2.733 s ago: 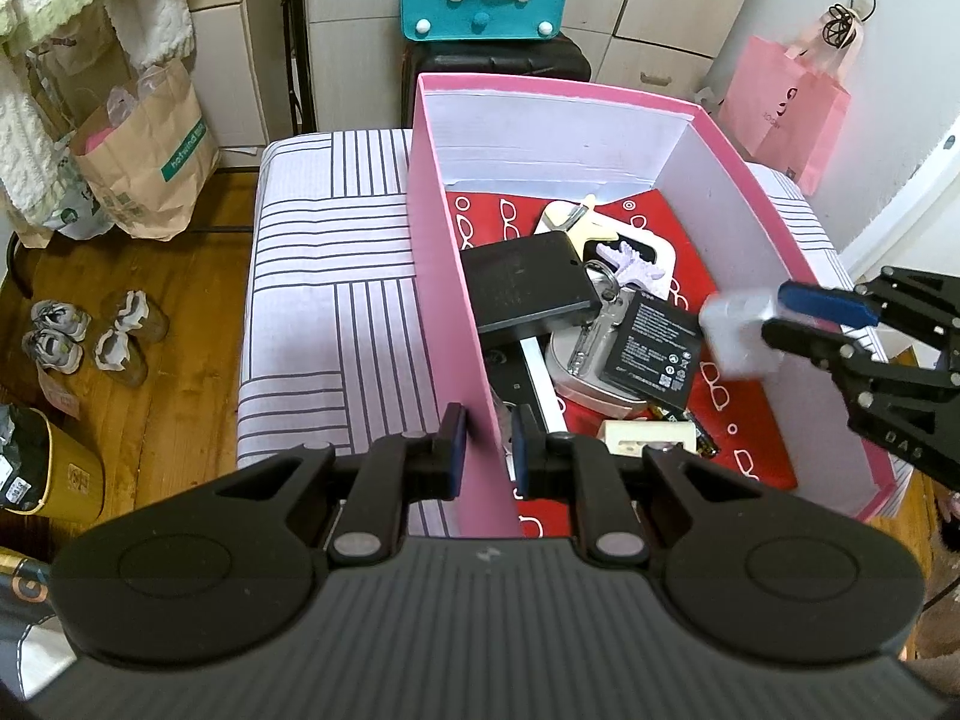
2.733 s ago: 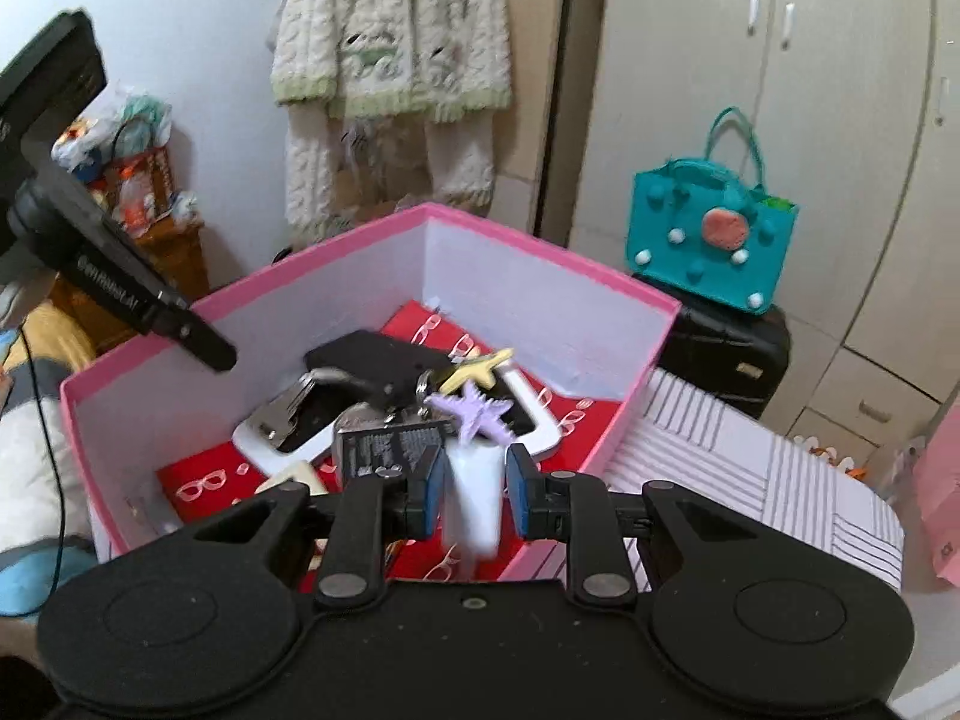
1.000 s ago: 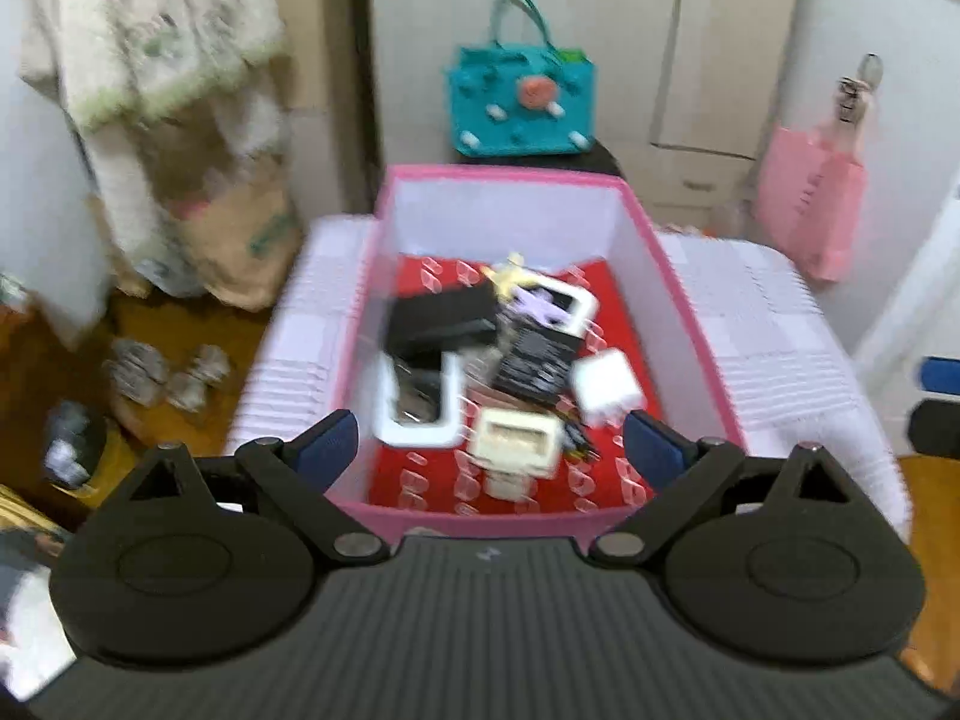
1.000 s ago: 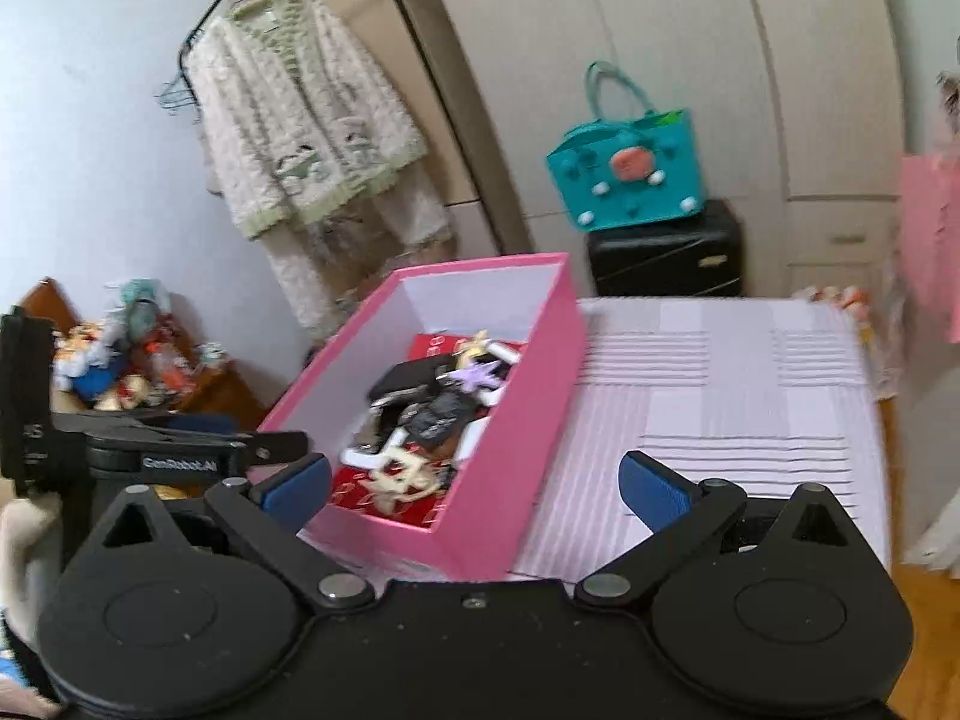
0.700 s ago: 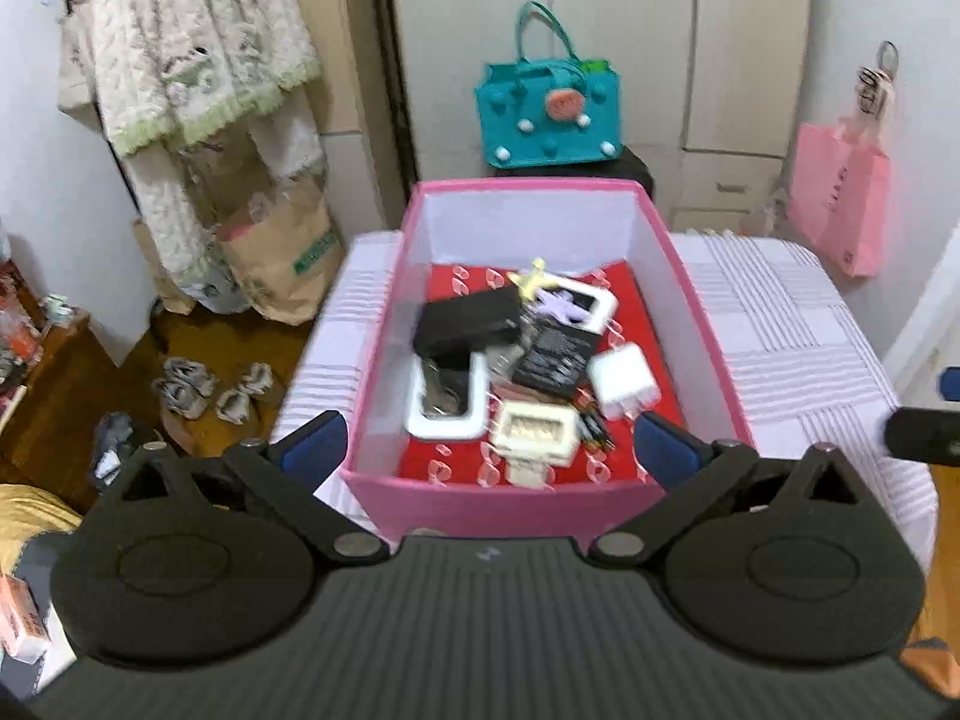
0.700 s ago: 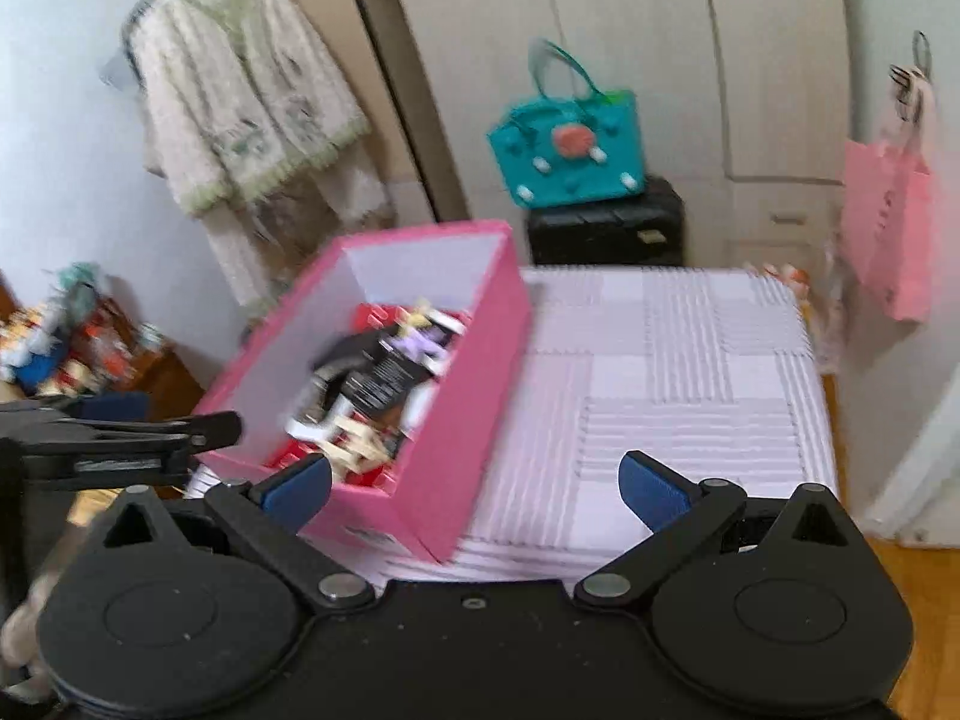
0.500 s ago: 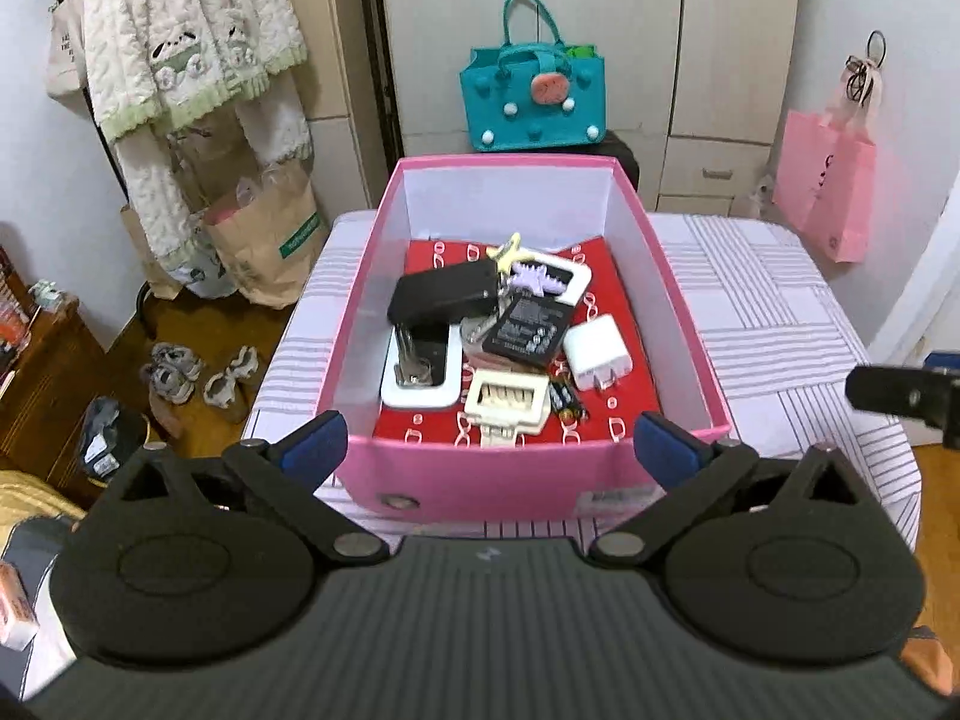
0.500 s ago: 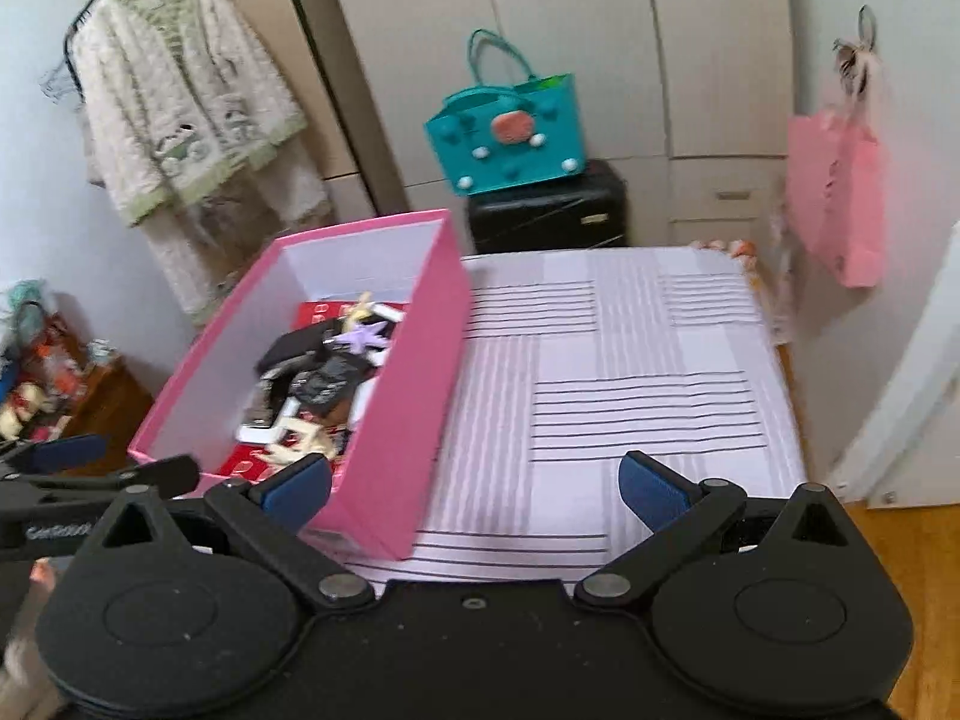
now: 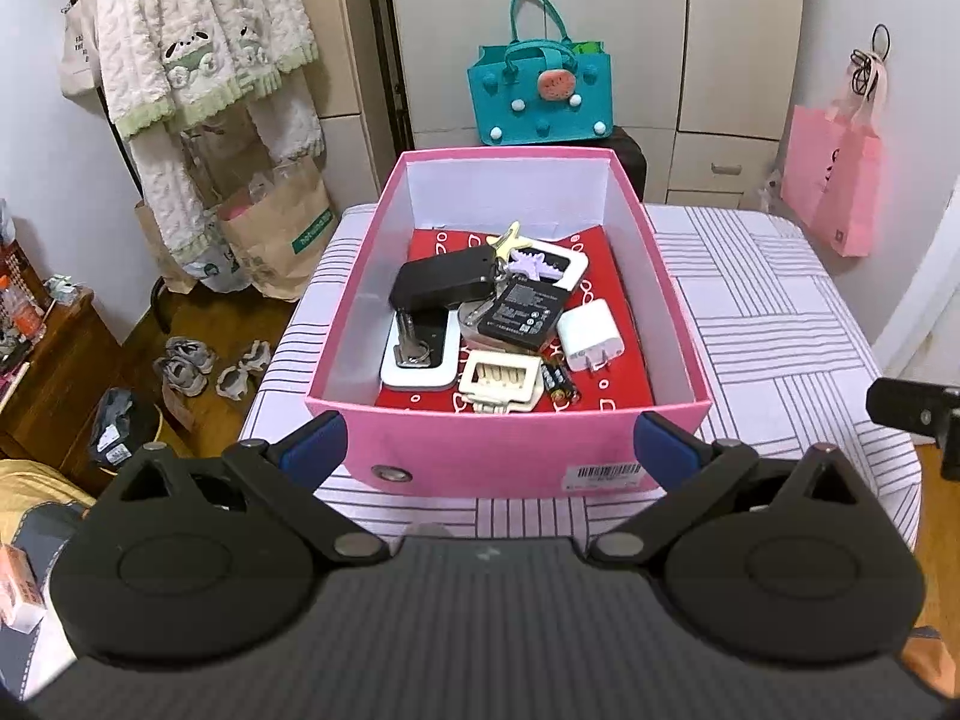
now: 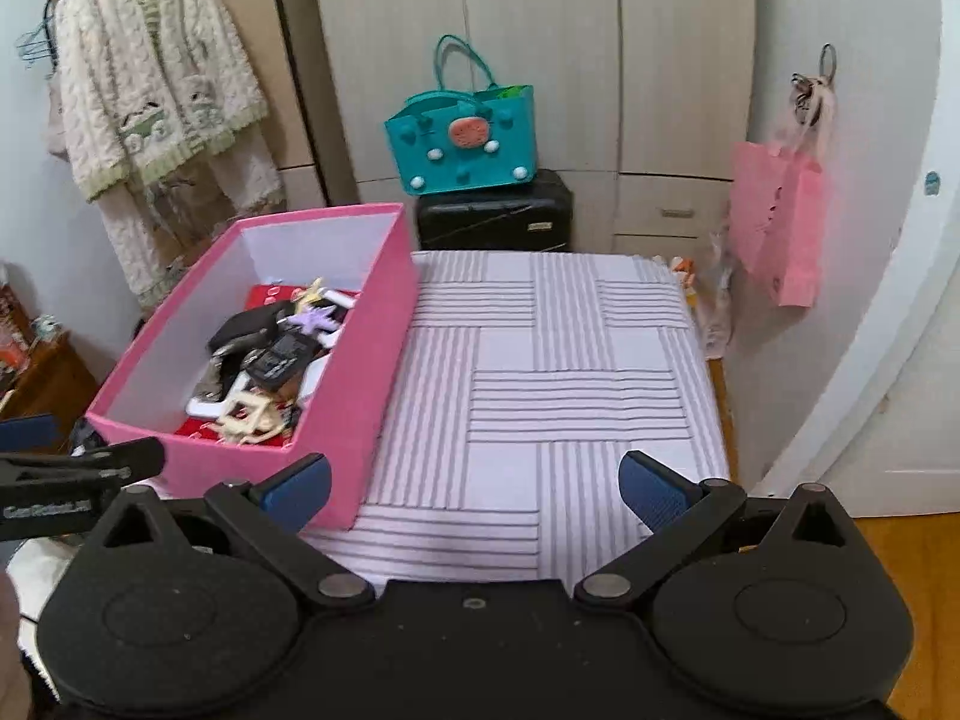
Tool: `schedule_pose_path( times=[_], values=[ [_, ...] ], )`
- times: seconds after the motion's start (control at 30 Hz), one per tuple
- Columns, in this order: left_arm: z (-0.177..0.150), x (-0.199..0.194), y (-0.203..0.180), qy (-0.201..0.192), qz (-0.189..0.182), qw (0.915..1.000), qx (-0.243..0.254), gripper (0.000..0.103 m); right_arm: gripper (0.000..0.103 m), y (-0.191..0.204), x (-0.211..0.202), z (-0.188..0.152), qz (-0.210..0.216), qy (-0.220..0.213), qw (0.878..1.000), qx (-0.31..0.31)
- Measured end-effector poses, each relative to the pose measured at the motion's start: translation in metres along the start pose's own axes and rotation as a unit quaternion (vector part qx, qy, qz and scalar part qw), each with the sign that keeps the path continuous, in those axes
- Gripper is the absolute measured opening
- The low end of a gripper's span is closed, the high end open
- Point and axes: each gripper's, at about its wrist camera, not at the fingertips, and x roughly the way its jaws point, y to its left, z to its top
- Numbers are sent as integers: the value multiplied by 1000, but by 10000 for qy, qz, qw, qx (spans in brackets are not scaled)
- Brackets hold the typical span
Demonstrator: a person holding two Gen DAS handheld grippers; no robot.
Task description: Organize rigid objects
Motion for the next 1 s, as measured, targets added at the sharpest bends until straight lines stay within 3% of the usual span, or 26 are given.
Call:
schedule_pose_path(
  times=[0.3,1.0],
  values=[
    [-4,-5,0,67,-27,10000,-58,103,103,8,-7,-10,-220,-133,9995,-192],
    [-11,-4,-10,249,-70,9997,56,103,103,1,-10,-18,-231,-238,9994,-111]
  ],
)
